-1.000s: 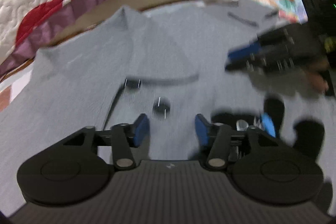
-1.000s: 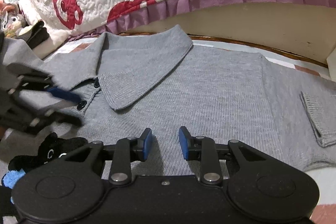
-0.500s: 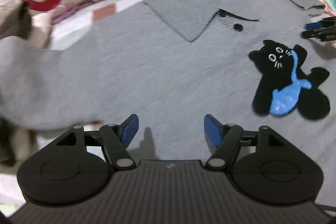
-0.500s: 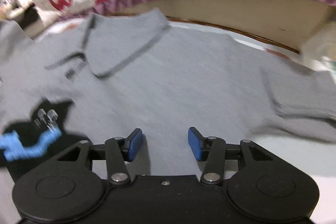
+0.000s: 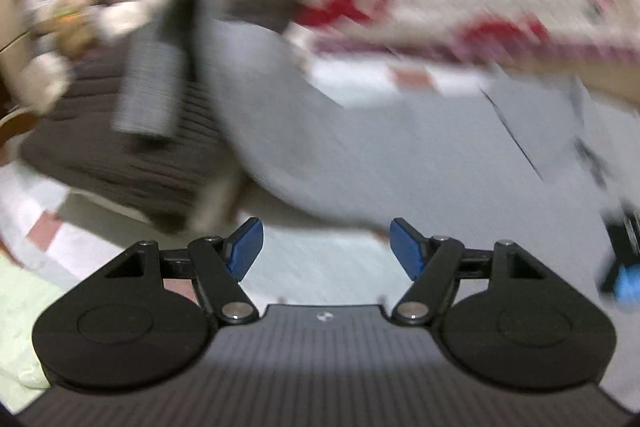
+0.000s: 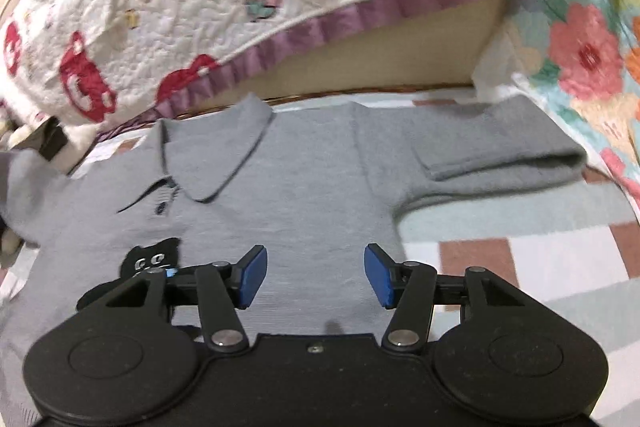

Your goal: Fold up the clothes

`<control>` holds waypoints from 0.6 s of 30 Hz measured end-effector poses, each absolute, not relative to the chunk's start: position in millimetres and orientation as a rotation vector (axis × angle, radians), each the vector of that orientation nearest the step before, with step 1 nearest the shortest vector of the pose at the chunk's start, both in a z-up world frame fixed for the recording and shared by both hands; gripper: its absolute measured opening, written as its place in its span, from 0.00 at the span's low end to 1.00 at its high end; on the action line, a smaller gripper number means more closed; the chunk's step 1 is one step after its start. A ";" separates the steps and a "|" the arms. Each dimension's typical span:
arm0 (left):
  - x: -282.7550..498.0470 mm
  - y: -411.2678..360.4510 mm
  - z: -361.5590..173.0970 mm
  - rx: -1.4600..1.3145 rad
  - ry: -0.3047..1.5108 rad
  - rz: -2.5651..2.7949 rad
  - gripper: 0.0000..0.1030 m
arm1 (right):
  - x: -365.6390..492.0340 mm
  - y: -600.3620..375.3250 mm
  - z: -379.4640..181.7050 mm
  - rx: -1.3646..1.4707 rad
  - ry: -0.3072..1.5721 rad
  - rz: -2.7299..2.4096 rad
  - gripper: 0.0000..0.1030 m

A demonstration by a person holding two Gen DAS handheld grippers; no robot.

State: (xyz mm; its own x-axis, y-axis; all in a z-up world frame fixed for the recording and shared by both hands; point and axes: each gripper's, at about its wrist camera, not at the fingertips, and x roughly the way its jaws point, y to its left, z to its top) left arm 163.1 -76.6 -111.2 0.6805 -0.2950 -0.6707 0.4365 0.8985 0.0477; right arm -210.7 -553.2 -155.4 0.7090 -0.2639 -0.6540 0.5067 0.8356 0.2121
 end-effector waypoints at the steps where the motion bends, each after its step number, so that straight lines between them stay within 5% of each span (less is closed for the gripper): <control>1: 170.4 -70.5 -104.5 0.176 0.681 -0.386 0.67 | -204.3 -548.6 -152.8 0.379 0.659 -0.427 0.57; 11: 246.7 -92.9 -83.6 0.285 0.461 -0.286 0.80 | -111.1 -477.1 -121.3 0.186 0.624 -0.173 0.59; 14: 277.1 -103.3 -94.8 0.333 0.481 -0.206 0.76 | -93.2 -455.1 -128.1 0.132 0.608 -0.102 0.60; 15: 282.8 -100.5 -94.0 0.293 0.495 -0.212 0.54 | -93.2 -449.9 -133.3 0.119 0.613 -0.107 0.60; 16: 287.8 -98.3 -92.0 0.251 0.513 -0.215 0.15 | -94.6 -445.4 -138.2 0.117 0.626 -0.117 0.60; 18: 285.5 -96.2 -84.0 0.174 0.516 -0.228 0.07 | -100.8 -441.0 -148.6 0.128 0.654 -0.108 0.60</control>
